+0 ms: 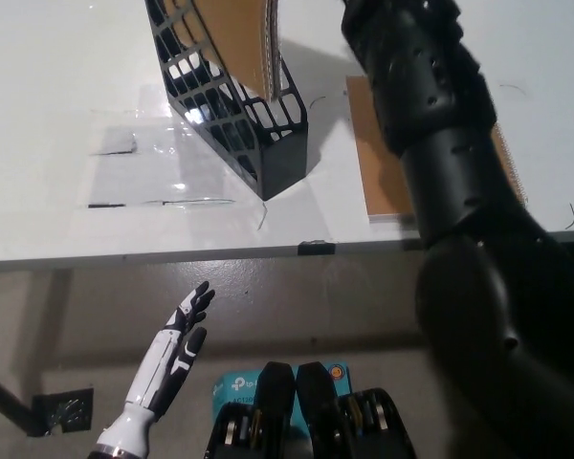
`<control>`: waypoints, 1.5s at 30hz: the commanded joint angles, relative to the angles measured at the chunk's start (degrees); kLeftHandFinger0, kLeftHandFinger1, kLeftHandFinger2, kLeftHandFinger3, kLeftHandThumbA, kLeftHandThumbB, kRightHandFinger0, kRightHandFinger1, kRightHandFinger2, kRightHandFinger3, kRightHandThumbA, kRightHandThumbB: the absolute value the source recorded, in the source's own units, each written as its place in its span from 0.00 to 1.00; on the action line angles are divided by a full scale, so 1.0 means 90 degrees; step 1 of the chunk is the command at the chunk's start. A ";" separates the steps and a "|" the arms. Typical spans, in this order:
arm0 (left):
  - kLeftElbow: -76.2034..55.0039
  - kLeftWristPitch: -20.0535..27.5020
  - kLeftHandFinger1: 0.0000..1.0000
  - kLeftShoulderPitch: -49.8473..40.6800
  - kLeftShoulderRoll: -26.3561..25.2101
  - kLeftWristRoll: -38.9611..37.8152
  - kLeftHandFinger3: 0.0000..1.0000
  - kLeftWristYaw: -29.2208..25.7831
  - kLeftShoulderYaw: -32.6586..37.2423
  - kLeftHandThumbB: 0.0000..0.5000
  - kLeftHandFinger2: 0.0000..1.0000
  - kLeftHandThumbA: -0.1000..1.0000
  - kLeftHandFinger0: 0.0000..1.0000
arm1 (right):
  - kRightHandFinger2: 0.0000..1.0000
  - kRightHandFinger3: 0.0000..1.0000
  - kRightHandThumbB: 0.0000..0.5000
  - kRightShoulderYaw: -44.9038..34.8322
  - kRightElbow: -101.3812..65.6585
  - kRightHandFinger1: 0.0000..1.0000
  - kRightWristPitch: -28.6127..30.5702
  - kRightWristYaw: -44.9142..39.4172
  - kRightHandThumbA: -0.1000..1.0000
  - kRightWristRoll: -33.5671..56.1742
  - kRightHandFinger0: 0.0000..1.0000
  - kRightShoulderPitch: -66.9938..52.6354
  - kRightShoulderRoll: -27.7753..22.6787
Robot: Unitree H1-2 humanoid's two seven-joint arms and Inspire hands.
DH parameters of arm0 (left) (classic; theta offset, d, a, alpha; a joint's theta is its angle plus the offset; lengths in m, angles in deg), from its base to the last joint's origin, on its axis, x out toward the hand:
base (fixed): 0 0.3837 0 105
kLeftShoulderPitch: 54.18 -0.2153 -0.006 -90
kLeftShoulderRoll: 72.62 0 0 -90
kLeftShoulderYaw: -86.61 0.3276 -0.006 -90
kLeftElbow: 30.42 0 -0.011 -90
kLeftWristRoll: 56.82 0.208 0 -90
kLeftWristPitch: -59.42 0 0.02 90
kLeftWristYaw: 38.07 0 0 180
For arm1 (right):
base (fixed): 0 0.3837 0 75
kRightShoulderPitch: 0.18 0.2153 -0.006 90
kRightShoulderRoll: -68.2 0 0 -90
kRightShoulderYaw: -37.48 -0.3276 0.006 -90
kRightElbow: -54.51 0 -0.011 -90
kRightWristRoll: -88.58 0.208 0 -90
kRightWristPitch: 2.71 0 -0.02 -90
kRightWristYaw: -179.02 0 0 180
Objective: Use the right hand to pick up a book from the book holder on the left side and put it on another book on the right side
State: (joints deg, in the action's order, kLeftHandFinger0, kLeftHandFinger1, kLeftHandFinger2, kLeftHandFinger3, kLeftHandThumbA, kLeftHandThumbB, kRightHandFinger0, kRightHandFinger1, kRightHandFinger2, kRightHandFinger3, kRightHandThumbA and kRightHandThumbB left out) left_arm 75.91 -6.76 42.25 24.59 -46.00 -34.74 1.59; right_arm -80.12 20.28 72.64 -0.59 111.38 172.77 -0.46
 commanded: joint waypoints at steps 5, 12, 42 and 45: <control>-0.0105 0.0193 1.00 0.0177 -0.0055 0.0003 1.00 -0.0024 0.0017 0.64 1.00 1.00 1.00 | 0.67 1.00 0.20 -0.0850 -0.0636 0.22 -0.1021 -0.0267 0.00 0.1565 0.00 0.1415 -0.0601; -0.0047 0.0218 1.00 0.0154 -0.0061 -0.0037 1.00 -0.0014 0.0012 0.64 1.00 1.00 1.00 | 0.76 1.00 0.18 -0.1262 -0.0755 0.26 -0.1365 -0.0183 0.00 0.1957 0.00 0.1298 -0.1020; 0.0068 0.0258 1.00 0.0036 -0.0080 0.0035 1.00 -0.0081 0.0018 0.65 1.00 1.00 1.00 | 0.68 1.00 0.16 0.1159 0.0283 0.32 -0.1365 -0.1452 0.00 0.2405 0.00 -0.0203 -0.3076; -0.0026 0.0132 1.00 0.0033 -0.0088 0.0023 1.00 -0.0064 -0.0001 0.66 1.00 1.00 1.00 | 0.60 1.00 0.20 0.1386 0.0516 0.25 -0.1364 -0.1714 0.00 0.1973 0.00 -0.0152 -0.3166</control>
State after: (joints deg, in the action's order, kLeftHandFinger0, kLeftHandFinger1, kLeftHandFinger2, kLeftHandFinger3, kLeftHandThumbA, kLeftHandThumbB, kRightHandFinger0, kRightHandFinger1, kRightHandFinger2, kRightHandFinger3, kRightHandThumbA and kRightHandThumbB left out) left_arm 77.15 -6.53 42.43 24.45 -46.01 -34.74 1.82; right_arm -69.60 24.56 59.90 -6.90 132.08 165.88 -25.90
